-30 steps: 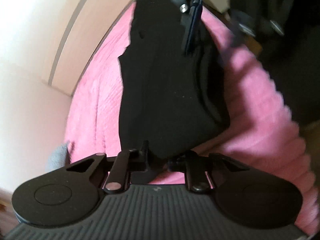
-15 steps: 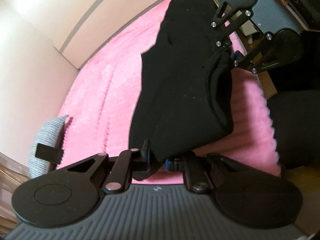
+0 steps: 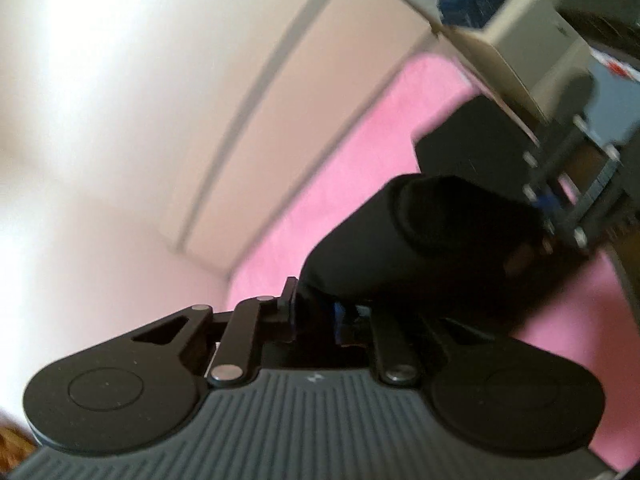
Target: Fold clothes
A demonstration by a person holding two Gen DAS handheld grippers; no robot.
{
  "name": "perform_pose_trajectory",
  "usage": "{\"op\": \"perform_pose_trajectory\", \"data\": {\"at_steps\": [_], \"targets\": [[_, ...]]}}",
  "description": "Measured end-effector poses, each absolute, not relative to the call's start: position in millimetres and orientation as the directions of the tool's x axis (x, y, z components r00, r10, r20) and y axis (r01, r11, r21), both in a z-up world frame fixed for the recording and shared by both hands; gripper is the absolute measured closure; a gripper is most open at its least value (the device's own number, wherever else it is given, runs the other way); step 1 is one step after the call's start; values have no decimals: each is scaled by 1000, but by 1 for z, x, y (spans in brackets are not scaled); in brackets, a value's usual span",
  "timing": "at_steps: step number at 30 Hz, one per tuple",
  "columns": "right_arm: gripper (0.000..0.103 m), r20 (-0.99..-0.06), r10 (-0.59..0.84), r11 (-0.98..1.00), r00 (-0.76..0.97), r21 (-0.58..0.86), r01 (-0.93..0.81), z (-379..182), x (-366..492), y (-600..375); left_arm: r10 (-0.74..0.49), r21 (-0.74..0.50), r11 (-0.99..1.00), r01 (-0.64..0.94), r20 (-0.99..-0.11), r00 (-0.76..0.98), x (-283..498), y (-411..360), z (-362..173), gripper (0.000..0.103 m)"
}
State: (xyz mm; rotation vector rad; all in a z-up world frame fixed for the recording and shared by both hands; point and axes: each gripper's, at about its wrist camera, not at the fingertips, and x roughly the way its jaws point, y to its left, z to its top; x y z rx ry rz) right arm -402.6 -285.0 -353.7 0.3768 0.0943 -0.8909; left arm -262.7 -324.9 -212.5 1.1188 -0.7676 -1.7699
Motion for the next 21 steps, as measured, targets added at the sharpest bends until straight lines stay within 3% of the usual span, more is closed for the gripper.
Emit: {"op": "perform_pose_trajectory", "data": {"at_steps": [2,5,8,9,12,16,18,19,21], "targets": [[95,-226,-782,466,582,408,785,-361,-439,-319,-894,828,-438,349,-362,-264,-310,-360,-209,84],[94,-260,-803,329,537,557,762,-398,-485,-367,-836,775,-538,331,-440,-329,-355,-391,-226,83],[94,-363,-799,151,480,650,744,-444,-511,-395,-800,735,-595,325,-503,-327,-361,-392,-270,70],[94,-403,-785,99,471,669,736,-457,-516,-400,-785,715,-617,329,-528,-325,-355,-394,-288,60],[95,-427,-771,76,473,675,734,-477,-513,-403,-783,721,-622,306,-569,-252,-341,-409,-324,60],[94,-437,-771,87,464,649,756,-469,-513,-409,-788,634,-604,483,-566,-242,-315,-432,-311,60],[73,-442,-777,105,448,612,784,-462,-508,-410,-780,596,-606,527,-576,-246,-304,-432,-311,60],[70,-442,-783,107,438,598,795,-459,-508,-411,-775,575,-607,548,-581,-249,-299,-432,-311,58],[47,-442,-795,110,416,569,815,-454,-508,-411,-751,524,-624,579,-608,-258,-293,-429,-321,57]]}}
